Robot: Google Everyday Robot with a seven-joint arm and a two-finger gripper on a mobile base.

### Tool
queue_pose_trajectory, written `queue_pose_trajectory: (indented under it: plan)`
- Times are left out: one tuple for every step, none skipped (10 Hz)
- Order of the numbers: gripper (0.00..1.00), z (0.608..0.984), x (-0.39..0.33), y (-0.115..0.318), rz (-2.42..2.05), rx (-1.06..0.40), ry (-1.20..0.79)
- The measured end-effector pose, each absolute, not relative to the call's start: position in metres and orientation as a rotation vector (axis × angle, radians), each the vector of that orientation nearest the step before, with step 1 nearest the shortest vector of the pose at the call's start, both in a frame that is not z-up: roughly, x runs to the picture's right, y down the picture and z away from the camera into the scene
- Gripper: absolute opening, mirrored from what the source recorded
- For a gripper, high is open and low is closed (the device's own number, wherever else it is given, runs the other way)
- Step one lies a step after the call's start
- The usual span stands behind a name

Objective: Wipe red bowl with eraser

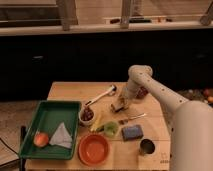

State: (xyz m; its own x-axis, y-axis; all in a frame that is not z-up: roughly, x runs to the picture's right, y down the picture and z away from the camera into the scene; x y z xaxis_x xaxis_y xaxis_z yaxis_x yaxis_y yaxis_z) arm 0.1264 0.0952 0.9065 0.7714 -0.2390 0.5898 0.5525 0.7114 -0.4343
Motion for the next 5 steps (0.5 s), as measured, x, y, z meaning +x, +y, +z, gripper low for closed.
queue_pose_trajectory:
  plan:
    - [0.00, 0.904, 0.128, 0.092, -0.479, -0.632, -0.546]
    - [0.00, 0.902, 0.127, 0.090, -0.494, -0.627, -0.560]
    - [0.00, 0.900, 0.125, 0.087, -0.512, -0.623, -0.574]
    - [0.00, 0.898, 0.125, 0.085, -0.526, -0.618, -0.585]
    - [0.00, 0.894, 0.124, 0.082, -0.549, -0.611, -0.601]
